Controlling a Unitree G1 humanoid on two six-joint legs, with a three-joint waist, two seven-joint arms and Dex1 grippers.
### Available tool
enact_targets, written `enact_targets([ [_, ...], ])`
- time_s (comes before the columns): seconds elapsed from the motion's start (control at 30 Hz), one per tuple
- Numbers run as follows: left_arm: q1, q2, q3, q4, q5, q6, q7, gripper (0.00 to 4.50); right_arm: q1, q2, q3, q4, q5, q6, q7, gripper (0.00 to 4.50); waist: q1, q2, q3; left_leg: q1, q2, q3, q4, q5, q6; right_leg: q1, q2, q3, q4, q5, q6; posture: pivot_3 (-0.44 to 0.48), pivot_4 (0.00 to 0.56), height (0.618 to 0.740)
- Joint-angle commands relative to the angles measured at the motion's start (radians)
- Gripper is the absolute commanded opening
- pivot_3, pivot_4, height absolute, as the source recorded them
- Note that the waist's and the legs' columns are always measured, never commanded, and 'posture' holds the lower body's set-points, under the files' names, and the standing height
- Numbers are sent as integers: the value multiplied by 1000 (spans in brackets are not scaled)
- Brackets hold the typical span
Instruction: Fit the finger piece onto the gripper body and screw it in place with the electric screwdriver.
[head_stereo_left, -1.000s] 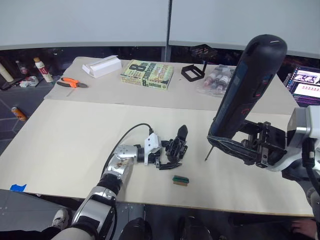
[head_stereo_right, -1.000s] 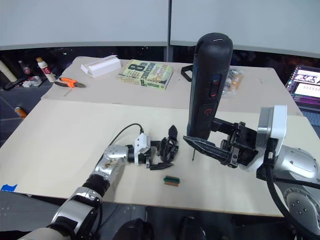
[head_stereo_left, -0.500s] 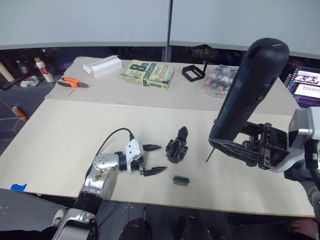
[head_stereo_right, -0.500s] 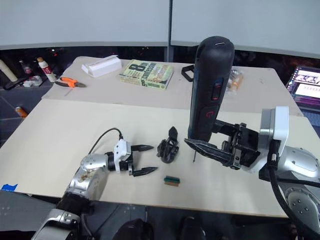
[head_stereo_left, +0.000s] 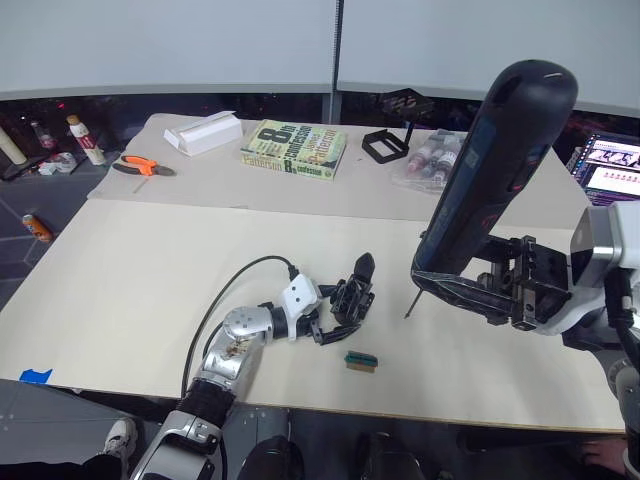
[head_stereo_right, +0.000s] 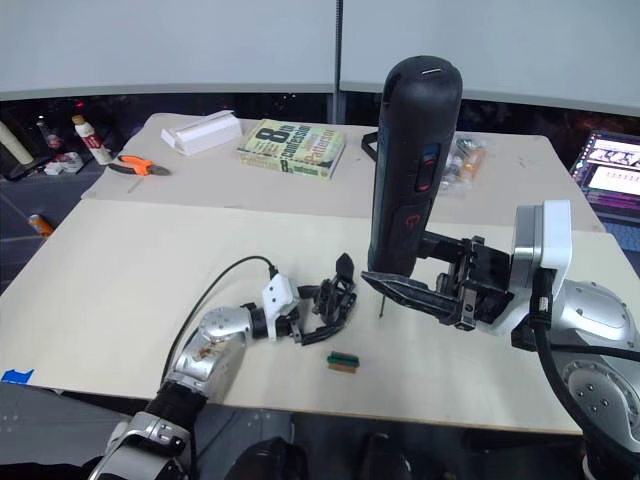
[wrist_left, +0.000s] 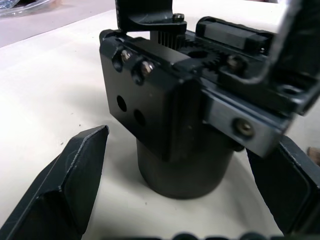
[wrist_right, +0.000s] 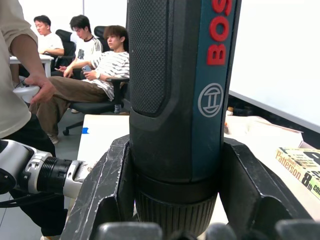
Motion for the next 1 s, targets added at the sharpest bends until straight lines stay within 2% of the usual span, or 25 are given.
enact_targets([
  [0.03,-22,-19,-19,30,9,-32,2,4456,-17,1,-16,-32,20,-8,-13,1922,1,0,0,0,0,0,0,0,0,0,0,0,0,0,0,0,150,740],
  [0.33,-43,-11,-16,82,8,-47,-23,4456,-23,-6,-20,-36,25,-5,-24,1922,3,0,0,0,0,0,1,0,0,0,0,0,0,0,0,0,150,740],
  [0.4,-43,-8,-20,86,9,-48,-34,3938,-29,-8,-19,-33,26,-3,-25,1922,2,0,0,1,0,0,1,0,0,1,0,0,0,0,0,0,150,740],
  [0.5,-45,-6,-25,91,8,-40,-51,2611,-48,-12,-16,-27,31,3,-26,1922,0,0,0,1,0,0,0,0,0,1,0,0,0,0,0,0,150,740],
  [0.53,-46,-6,-25,94,8,-40,-53,2317,-58,-14,-14,-24,33,6,-26,1922,-1,0,0,1,0,0,0,0,0,1,0,0,0,0,0,0,150,740],
  [0.77,-48,-11,-18,107,0,-46,-57,2331,-229,-14,35,13,104,85,-88,1922,-3,0,0,1,0,0,0,0,0,1,-1,0,1,0,0,0,150,740],
  [1.0,-52,-14,-18,120,-3,-57,-76,2331,-462,48,173,91,98,183,-181,1922,-3,0,0,2,0,0,0,0,0,1,-2,-1,1,0,0,0,150,740],
])
